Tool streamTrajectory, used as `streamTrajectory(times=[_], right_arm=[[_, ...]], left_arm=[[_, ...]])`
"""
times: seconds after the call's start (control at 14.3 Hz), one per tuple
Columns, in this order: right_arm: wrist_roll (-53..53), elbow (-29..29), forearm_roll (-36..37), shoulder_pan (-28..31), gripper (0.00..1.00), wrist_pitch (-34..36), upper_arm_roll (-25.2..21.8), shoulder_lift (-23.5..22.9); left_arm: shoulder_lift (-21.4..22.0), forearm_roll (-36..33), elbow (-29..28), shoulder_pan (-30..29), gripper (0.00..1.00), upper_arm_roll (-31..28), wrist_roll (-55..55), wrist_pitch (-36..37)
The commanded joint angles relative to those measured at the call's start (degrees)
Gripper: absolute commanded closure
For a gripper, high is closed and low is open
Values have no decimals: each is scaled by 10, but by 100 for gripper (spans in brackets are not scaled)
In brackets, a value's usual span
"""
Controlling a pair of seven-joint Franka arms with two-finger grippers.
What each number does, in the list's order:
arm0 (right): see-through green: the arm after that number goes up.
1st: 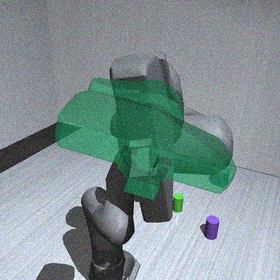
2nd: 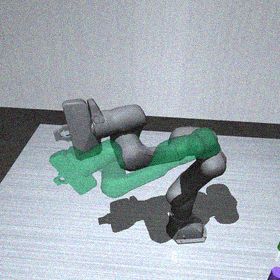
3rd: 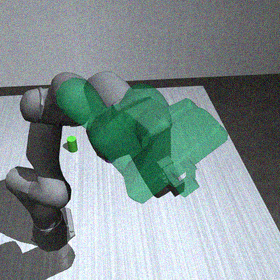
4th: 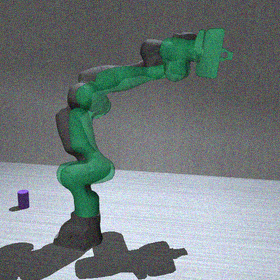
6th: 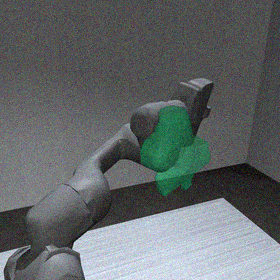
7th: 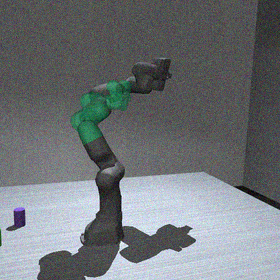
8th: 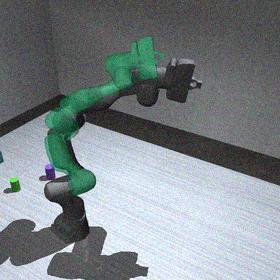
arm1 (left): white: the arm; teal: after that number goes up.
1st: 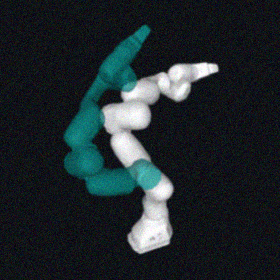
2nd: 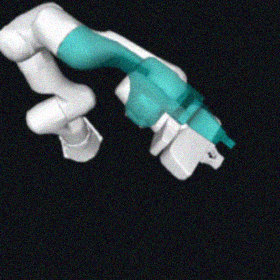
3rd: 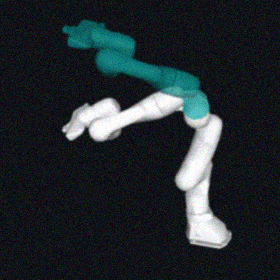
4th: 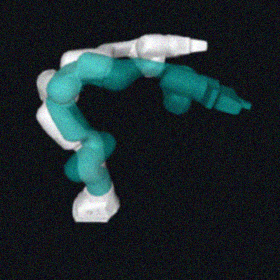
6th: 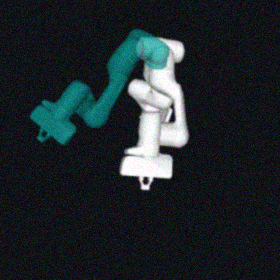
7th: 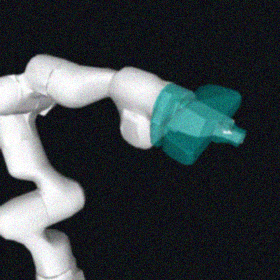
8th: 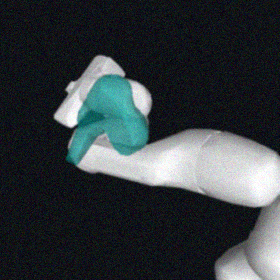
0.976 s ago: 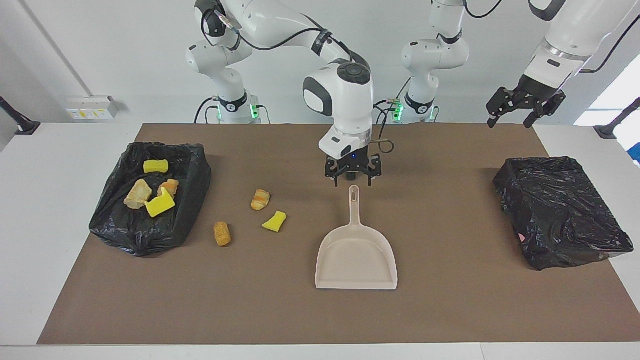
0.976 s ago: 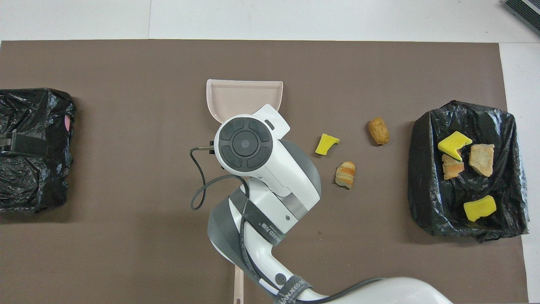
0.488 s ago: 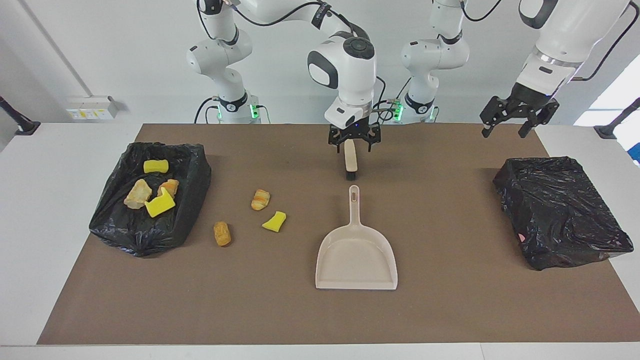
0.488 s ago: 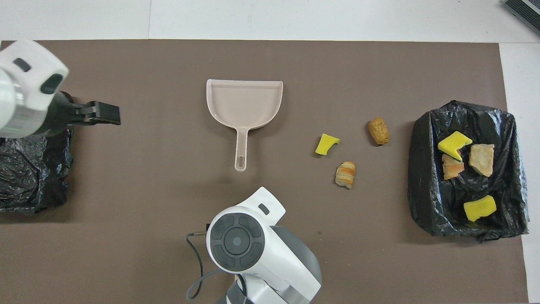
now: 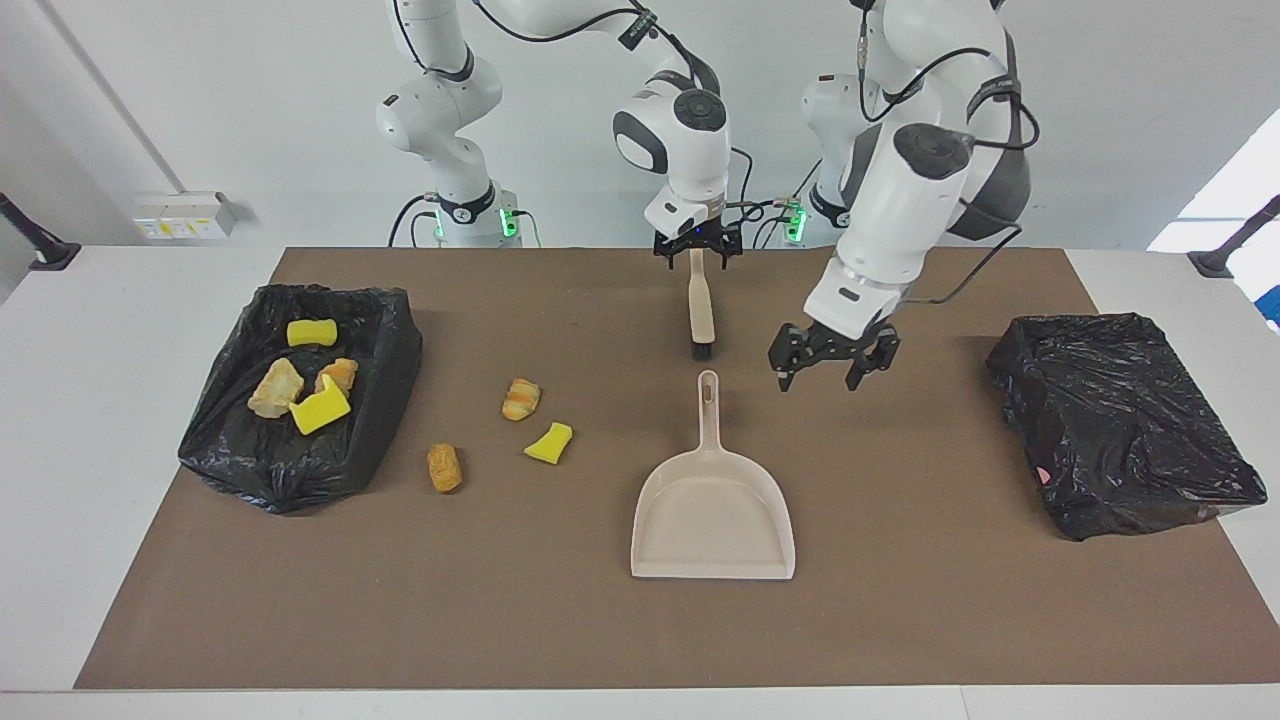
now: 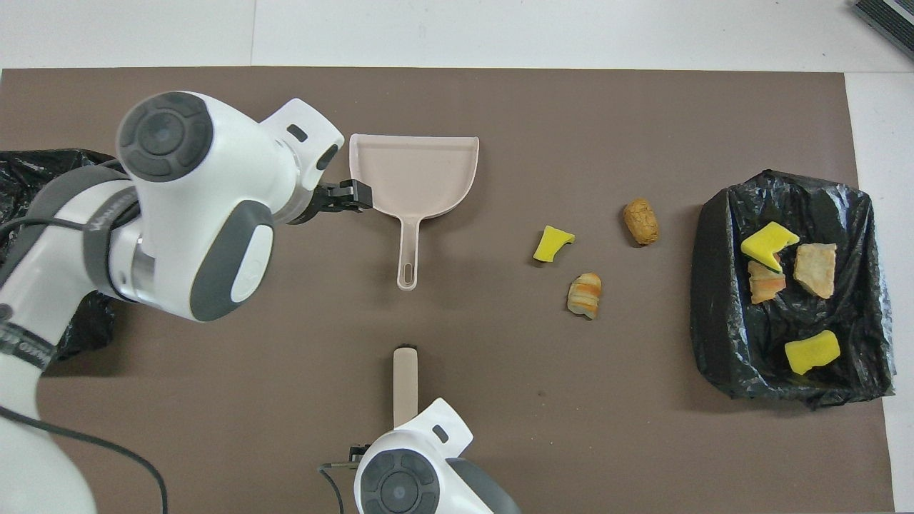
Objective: Sweep and dump trash in bin
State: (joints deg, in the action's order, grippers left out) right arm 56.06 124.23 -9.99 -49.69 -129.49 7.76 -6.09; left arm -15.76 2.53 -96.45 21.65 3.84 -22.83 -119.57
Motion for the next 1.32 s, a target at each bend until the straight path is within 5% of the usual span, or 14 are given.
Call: streamTrajectory(times=[0.0,0.28,0.49,0.77,0.84,0.98,1.26], right_arm=[[17,27,-12,-14,0,-29,-1,6],[13,30,-12,-15,40,-26,-1,7],[13,29,-12,-15,100,-16,-1,6],[19,22,-12,-8,100,21,-3,10],[19,22,-12,-6,100,28,-4,13],[13,22,-12,10,100,57,-4,27],[-37,26,-5,75,100,156,-5,85]], left_arm=[[-29,3,2,28,0,-9,-6,-22],[-44,4,-14,55,0,-10,-35,-44],[-64,3,-28,76,0,-9,-80,-65],[-65,3,-32,78,0,-10,-76,-66],[-65,3,-32,79,12,-10,-76,-62],[-64,2,-32,81,90,-10,-75,-57],[-63,-6,-32,81,100,-10,-63,-51]])
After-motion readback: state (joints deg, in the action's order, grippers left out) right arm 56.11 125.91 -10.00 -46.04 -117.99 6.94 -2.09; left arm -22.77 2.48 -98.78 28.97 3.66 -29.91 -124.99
